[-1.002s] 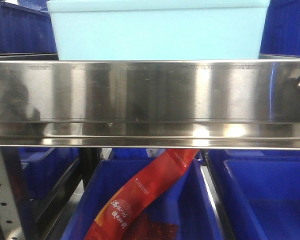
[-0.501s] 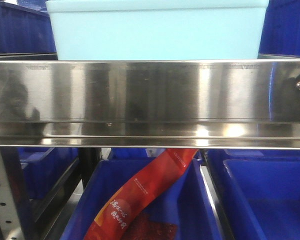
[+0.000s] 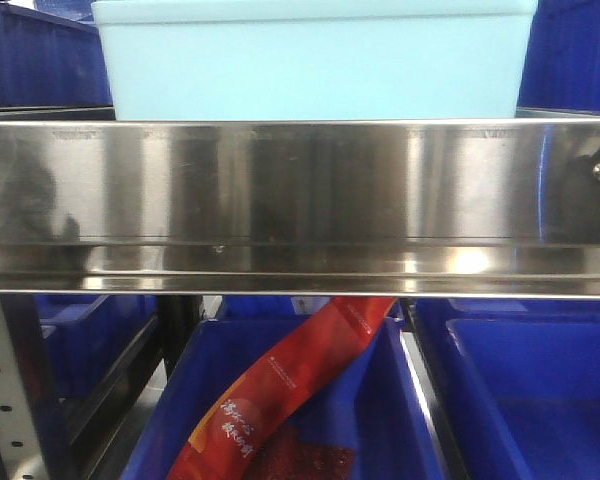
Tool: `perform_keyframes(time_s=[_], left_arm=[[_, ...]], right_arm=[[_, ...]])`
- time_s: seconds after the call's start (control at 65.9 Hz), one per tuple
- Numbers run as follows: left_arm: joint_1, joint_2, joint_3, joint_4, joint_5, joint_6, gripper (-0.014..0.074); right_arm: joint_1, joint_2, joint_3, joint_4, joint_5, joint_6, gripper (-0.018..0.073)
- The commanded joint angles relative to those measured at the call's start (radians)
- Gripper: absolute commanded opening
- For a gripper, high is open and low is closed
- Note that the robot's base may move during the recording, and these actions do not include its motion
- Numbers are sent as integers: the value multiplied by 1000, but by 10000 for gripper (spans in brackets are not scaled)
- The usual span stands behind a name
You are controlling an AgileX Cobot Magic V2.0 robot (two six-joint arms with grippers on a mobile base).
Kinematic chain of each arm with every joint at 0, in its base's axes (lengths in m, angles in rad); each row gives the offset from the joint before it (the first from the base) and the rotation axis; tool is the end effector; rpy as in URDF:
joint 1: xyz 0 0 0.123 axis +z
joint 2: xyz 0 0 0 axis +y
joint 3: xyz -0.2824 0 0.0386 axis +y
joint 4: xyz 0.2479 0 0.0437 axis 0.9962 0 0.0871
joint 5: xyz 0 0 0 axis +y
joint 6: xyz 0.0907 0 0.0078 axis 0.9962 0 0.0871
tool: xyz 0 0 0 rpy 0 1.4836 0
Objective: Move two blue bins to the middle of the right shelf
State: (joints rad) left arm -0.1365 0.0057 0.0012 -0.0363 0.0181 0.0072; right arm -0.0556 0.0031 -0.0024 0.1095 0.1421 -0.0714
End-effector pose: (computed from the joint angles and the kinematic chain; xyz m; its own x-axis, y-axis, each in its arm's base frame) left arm 0.0563 -0.0078 0.2107 0.0576 -0.0373 -0.9976 0.1385 0.9899 -0.0290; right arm 0.0565 -0.0017 0.2009 -0.0531 0.0400 -0.9978 0.0421 0.9984 0.0378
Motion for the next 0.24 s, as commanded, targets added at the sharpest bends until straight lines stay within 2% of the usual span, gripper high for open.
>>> perform_keyframes(time_s=[0.0,0.228], left_arm=[[4,-6,-1,-6,-18,2,-111],[4,-6,-1,-6,-18,2,-111]], right_arm=[[-3,-3,2,2,-30,-6,-162],[-3,-3,2,2,-30,-6,-162]])
